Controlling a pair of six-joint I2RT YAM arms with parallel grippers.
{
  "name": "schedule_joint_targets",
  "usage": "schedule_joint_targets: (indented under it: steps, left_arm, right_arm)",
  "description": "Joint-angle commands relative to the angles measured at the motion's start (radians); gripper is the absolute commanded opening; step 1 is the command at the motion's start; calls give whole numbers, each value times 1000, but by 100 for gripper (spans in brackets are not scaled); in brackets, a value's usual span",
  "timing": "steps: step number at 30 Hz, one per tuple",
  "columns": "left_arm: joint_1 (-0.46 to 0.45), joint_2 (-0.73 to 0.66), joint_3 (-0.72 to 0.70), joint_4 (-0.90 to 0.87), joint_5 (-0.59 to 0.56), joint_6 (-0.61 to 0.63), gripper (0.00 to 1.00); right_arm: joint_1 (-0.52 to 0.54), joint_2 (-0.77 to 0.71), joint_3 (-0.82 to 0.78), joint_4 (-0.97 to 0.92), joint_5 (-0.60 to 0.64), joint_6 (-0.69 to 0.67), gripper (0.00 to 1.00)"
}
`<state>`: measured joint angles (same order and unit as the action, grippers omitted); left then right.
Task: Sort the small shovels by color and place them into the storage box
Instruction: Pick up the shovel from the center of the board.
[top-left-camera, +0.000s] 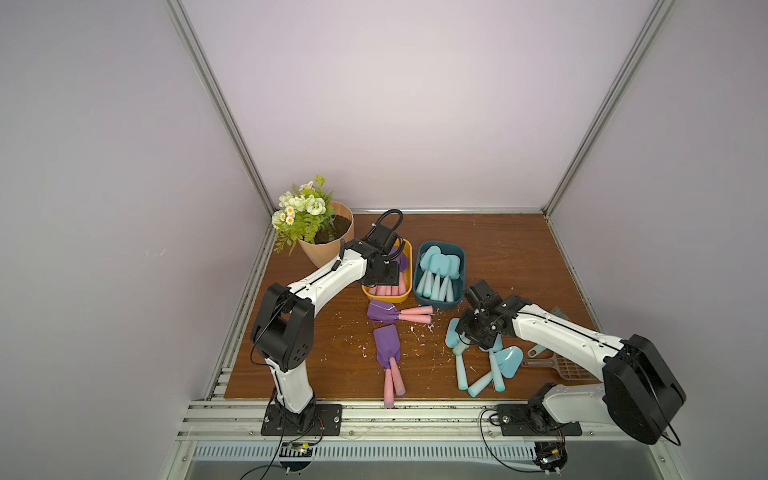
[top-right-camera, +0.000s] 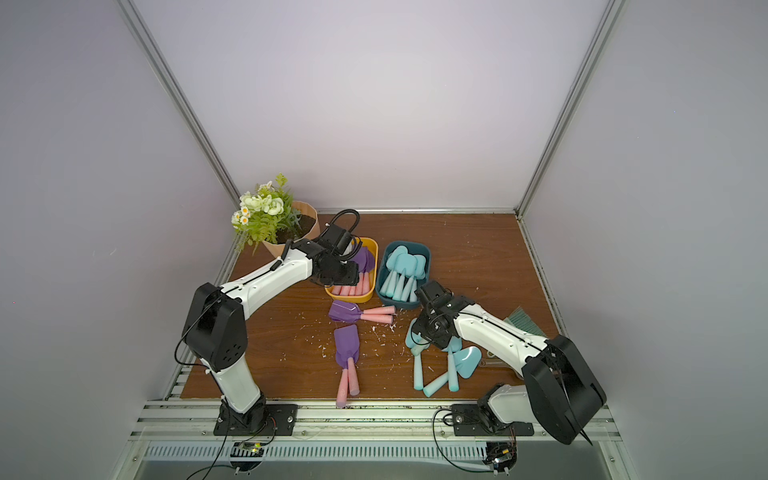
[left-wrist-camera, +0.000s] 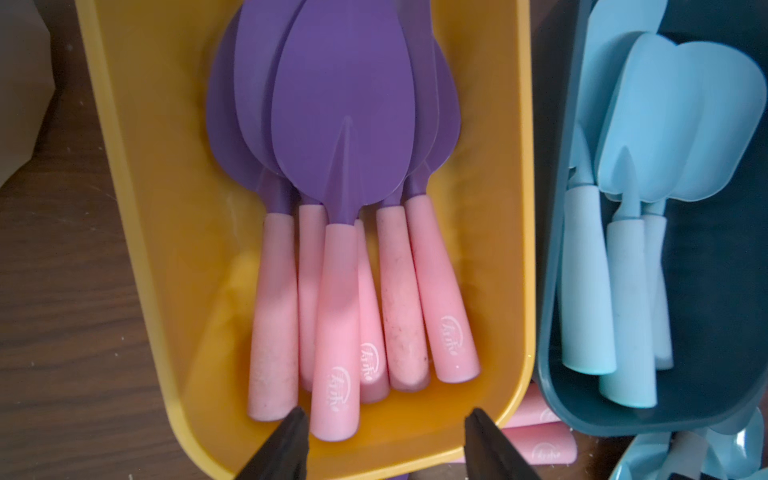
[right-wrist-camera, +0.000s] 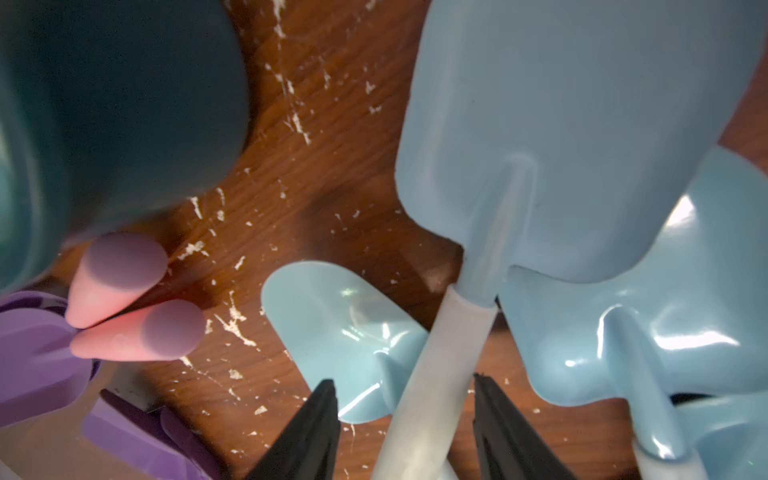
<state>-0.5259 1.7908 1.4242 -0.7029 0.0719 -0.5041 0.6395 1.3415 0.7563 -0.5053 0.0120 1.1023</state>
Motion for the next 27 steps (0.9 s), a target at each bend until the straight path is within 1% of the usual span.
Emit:
schedule_joint_targets:
  steps: [1, 4, 6, 16, 18, 20, 24, 27]
  left_arm:
    - [6, -19, -8, -3, 10, 13, 62]
    - [5, -14, -8, 3, 16, 15, 62]
    - [5, -11, -8, 9, 19, 13, 62]
    - [5, -2, -5, 11, 21, 16, 62]
    - [5, -5, -5, 11, 19, 14, 62]
    - [5, -8, -4, 11, 18, 13, 62]
    - [5, -13, 1, 11, 10, 13, 62]
    - [6, -14, 2, 11, 9, 12, 62]
  right_arm:
    - [5, 4, -13, -8, -12, 28, 55]
    - [7, 11, -24, -16, -12, 26, 52]
    - [9, 11, -36, -12, -13, 27, 49]
    - [8, 20, -33, -17, 16, 19, 20]
    - [9, 17, 5, -59, 66, 8, 15]
    - [8, 8, 76, -136, 150, -7, 11]
    - [8, 1, 242, -278, 312, -29, 10]
    - [8, 25, 360, -319, 393, -72, 10]
